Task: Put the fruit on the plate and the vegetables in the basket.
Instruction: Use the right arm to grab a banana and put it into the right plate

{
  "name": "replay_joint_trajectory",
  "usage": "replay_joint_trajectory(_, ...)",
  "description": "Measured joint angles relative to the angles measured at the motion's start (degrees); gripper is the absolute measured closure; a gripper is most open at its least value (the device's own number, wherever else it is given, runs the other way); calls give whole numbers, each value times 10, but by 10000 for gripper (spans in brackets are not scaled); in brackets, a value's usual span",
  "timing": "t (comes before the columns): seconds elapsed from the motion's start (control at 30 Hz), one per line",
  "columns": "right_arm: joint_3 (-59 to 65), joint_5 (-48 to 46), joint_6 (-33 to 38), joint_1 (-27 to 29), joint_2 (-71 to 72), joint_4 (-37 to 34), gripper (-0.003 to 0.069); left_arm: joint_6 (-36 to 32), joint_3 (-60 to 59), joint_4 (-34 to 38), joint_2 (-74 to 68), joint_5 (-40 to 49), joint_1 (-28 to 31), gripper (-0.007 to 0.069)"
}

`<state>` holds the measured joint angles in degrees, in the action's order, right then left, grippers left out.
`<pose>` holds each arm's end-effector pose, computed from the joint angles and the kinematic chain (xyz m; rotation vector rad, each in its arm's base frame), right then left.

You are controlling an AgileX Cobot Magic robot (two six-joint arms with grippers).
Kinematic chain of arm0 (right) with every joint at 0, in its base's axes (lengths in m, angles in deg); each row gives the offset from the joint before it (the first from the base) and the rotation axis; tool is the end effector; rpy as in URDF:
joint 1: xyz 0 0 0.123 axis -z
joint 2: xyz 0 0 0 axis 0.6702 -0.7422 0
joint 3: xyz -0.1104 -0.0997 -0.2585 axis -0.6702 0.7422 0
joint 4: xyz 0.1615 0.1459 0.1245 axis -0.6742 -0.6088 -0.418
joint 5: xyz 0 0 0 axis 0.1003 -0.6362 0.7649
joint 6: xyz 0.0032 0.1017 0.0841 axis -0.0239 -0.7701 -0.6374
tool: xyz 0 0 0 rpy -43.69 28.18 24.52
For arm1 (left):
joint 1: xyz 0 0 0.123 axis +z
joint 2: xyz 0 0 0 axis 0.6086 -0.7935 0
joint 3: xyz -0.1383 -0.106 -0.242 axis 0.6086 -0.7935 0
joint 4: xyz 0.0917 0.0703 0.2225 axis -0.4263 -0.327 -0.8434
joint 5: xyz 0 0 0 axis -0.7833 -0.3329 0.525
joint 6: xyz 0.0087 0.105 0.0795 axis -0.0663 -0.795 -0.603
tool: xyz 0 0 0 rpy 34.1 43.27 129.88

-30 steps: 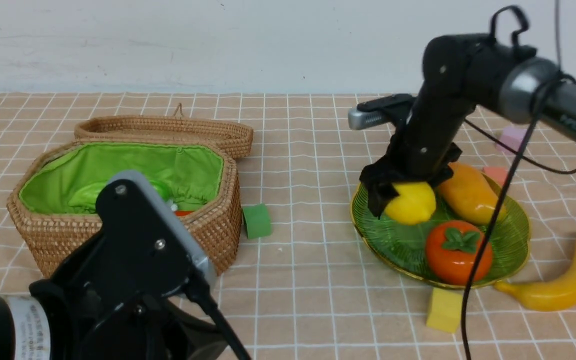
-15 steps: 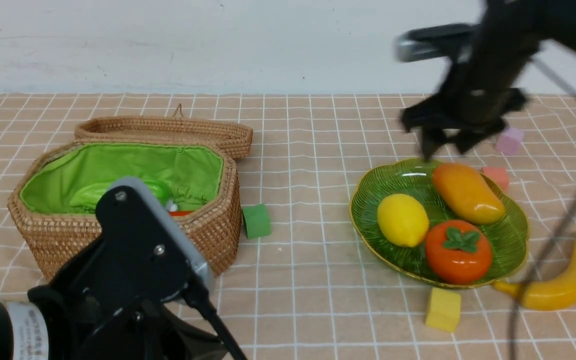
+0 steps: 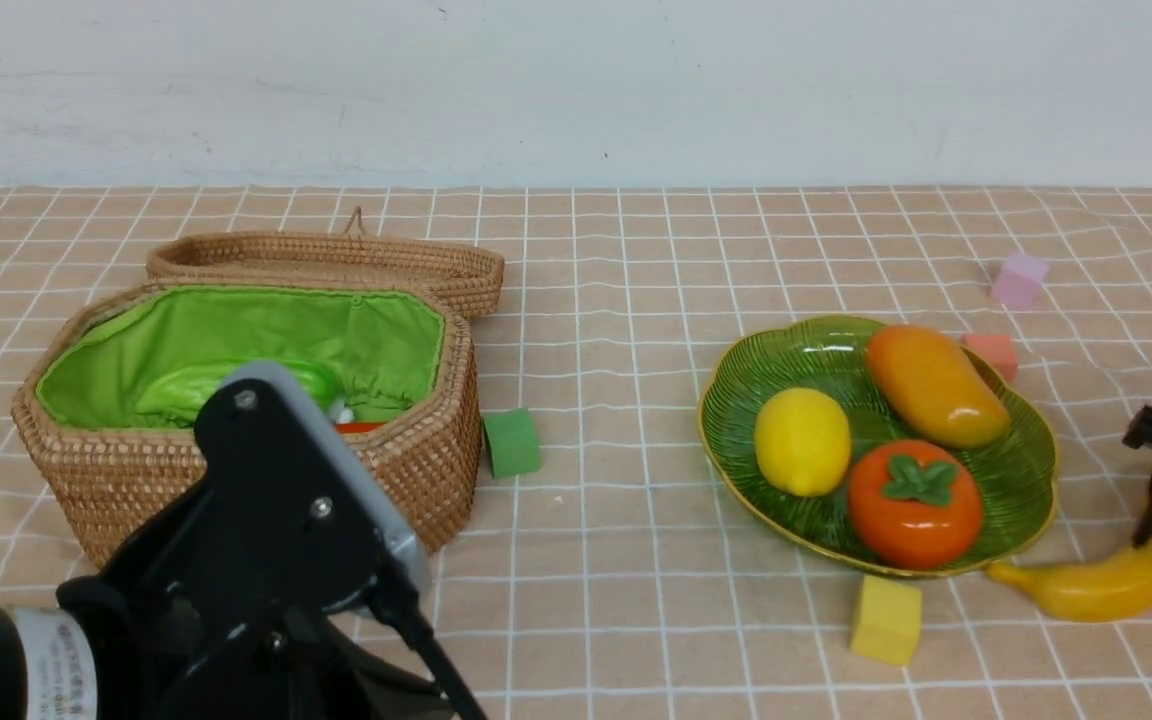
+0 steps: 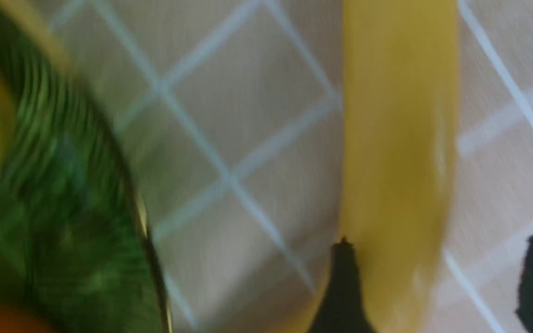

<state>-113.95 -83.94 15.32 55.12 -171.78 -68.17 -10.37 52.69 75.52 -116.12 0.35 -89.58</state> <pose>0.3592 -0.0658 0.1555 0.8850 2.7508 0.2180 0.1289 -0.1605 0.2914 1.0601 2.1144 -0.4079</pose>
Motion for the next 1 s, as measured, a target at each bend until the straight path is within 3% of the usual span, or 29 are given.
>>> replay_joint_trajectory(0.2, -12, 15, 33, 2, -40, -14, 128, 0, 0, 2, 0, -1, 0, 633)
replay_joint_trajectory(0.37, -17, -1, 82, 3, -44, -8, 333, 0, 0, 3, 1, -2, 0, 630)
replay_joint_trajectory(0.4, -18, -6, 89, 3, -41, -12, 346, 0, 0, 3, 1, -2, 0, 630)
replay_joint_trajectory(0.63, -74, -79, 133, -21, 37, -14, 334, 0, 0, 3, 1, -2, 0, 630)
replay_joint_trajectory(0.8, -166, -68, 278, -80, 38, -23, 334, 0, 0, 4, 1, -3, 0, 630)
replay_joint_trajectory(0.83, -168, -67, 293, -81, 34, -23, 334, 0, 0, 4, 1, -3, 0, 630)
replay_joint_trajectory(0.97, -215, -60, 460, -93, -28, -24, 334, 0, 0, 4, 1, -3, 0, 629)
replay_joint_trajectory(1.0, -219, -60, 467, -92, -30, -24, 334, 0, 0, 4, 1, -3, 0, 629)
